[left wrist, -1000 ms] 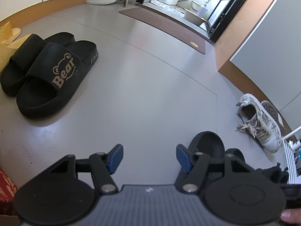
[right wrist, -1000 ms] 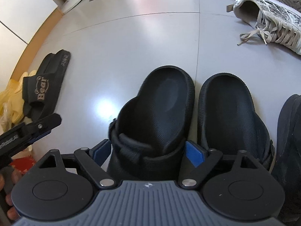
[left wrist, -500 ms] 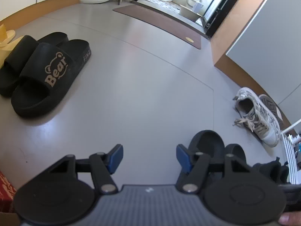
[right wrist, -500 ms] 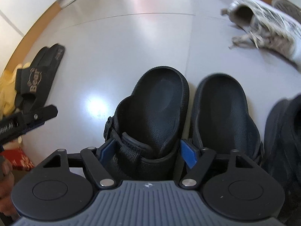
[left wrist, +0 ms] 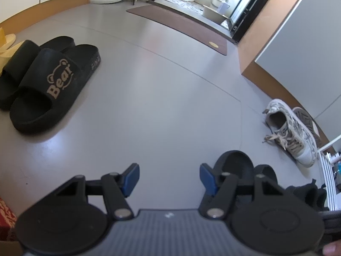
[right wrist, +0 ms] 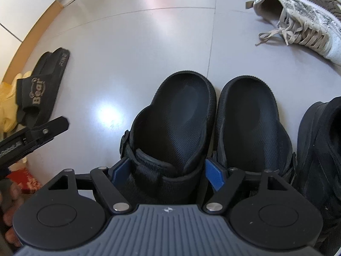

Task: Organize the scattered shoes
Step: 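Move the left gripper toward the white patterned sneaker by the shelf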

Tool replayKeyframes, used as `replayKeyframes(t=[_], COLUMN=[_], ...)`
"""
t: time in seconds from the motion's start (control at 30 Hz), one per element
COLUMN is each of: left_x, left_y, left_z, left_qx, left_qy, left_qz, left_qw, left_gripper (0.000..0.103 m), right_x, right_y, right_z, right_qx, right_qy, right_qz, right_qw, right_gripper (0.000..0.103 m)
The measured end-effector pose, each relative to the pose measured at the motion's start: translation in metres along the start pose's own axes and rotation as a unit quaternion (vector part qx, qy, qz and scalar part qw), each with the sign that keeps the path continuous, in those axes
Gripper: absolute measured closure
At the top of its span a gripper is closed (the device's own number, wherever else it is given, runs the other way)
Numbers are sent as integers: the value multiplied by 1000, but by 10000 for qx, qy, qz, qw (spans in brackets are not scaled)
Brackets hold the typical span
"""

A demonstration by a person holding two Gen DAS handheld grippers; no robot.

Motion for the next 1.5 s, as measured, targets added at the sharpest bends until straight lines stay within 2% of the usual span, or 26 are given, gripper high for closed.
replayKeyframes(t=[0.17, 0.33, 0.4, 0.67, 0.77, 0.9, 1.07, 1.2, 1.37, 1.5], left_x=[-2, -5, -6, -10, -10, -14, -18, -23, -23, -28], left_y=[11, 19, 22, 58, 76, 95, 126, 153, 187, 210], left_z=[2, 2, 2, 7, 9, 6, 2, -2, -7, -17], left_qx=[137, 179, 228, 614, 1006, 1190, 1560, 1906, 2524, 2689], left_qy=[8, 14, 13, -22, -56, 5, 38, 59, -25, 28], left_qz=[54, 38, 52, 105, 175, 203, 338, 434, 420, 409], left_qw=[9999, 9998, 9997, 9981, 9948, 9927, 9872, 9807, 9667, 9623], left_gripper=[34, 34, 33, 32, 32, 30, 29, 25, 25, 25], right_x=[-11, -12, -17, -53, -74, -102, -133, -156, -177, -195], right_y=[5, -3, -8, 7, 19, 46, 74, 101, 125, 142], right_z=[1, -2, -5, -3, -1, 6, 13, 16, 19, 22], right_qx=[74, -355, -710, -1109, -1227, -1134, -1119, -966, -779, -712], right_qy=[-59, -226, -264, 18, 283, 710, 1370, 1627, 1889, 2180], right_qz=[-272, -195, -161, -188, -30, 169, 248, 122, -85, -201], right_qw=[9996, 9989, 9970, 9937, 9920, 9909, 9839, 9819, 9789, 9731], right_gripper=[24, 24, 24, 24, 23, 23, 23, 23, 23, 23])
Point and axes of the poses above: each gripper's, at about its wrist camera, not at the fingertips, and x roughly the way its jaws point, y to its right, z to its underside, the point moved 4 cm from there along x, roughly the way its jaws point, and after that the axes turned 15 degrees about -z, right-handed, at the moved point
